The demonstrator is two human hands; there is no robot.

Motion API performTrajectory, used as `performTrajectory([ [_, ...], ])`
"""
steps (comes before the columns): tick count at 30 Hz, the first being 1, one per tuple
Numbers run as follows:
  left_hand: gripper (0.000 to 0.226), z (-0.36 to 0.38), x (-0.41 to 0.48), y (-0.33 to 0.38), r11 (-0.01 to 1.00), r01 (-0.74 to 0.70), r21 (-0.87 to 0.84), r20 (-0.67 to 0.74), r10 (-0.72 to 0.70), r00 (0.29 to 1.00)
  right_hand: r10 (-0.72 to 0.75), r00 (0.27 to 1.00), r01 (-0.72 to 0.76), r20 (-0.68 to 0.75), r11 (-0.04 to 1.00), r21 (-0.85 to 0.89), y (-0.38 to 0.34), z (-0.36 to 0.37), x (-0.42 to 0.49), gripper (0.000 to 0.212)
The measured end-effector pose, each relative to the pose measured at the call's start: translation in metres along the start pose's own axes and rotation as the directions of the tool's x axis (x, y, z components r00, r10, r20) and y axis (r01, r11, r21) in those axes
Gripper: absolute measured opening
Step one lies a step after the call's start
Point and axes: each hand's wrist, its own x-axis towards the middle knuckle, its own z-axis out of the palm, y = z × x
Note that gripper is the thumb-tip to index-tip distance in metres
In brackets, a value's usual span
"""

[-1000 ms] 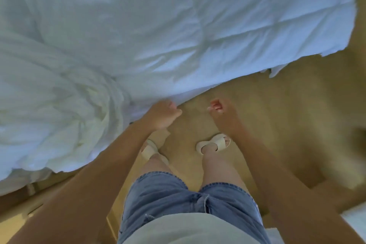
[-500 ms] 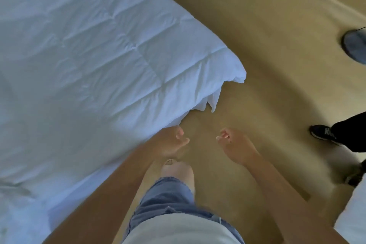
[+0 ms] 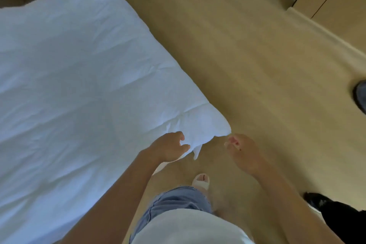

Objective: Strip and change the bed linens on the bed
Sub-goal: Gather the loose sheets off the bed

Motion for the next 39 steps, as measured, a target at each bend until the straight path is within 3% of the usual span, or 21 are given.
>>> performTrajectory([
  [5, 0.046, -0.049, 0.073, 0.086, 0.999, -0.010, -0.043, -0.032, 0.008, 0.999, -0.066, 0.997, 0.069, 0.043, 0.996, -0.064, 0.004, -0.088, 0.091, 0.027],
  [12, 0.044, -0.104, 0.199, 0.163, 0.990, 0.103, -0.100, -0.114, -0.114, 0.987, -0.188, 0.976, 0.201, 0.108, 0.972, -0.126, 0.009, -0.203, 0.264, 0.024],
  [19, 0.029, -0.183, 0.307, 0.222, 0.922, 0.161, -0.352, -0.175, -0.234, 0.956, -0.273, 0.928, 0.330, 0.254, 0.918, -0.218, -0.041, -0.292, 0.447, 0.026],
  [23, 0.034, -0.228, 0.351, 0.218, 0.849, 0.208, -0.486, -0.176, -0.327, 0.928, -0.362, 0.865, 0.456, 0.348, 0.856, -0.243, -0.096, -0.297, 0.540, 0.028],
  [29, 0.040, -0.340, 0.435, 0.168, 0.831, 0.254, -0.495, -0.217, -0.401, 0.890, -0.415, 0.783, 0.577, 0.463, 0.763, -0.292, -0.205, -0.289, 0.691, 0.030],
  [36, 0.042, -0.531, 0.522, 0.112, 0.885, 0.279, -0.374, -0.238, -0.382, 0.893, -0.417, 0.746, 0.620, 0.519, 0.720, -0.312, -0.338, -0.286, 0.836, 0.027],
  [39, 0.037, -0.599, 0.565, 0.084, 0.849, 0.276, -0.450, -0.256, -0.419, 0.871, -0.405, 0.753, 0.604, 0.518, 0.738, -0.301, -0.385, -0.282, 0.903, 0.020],
])
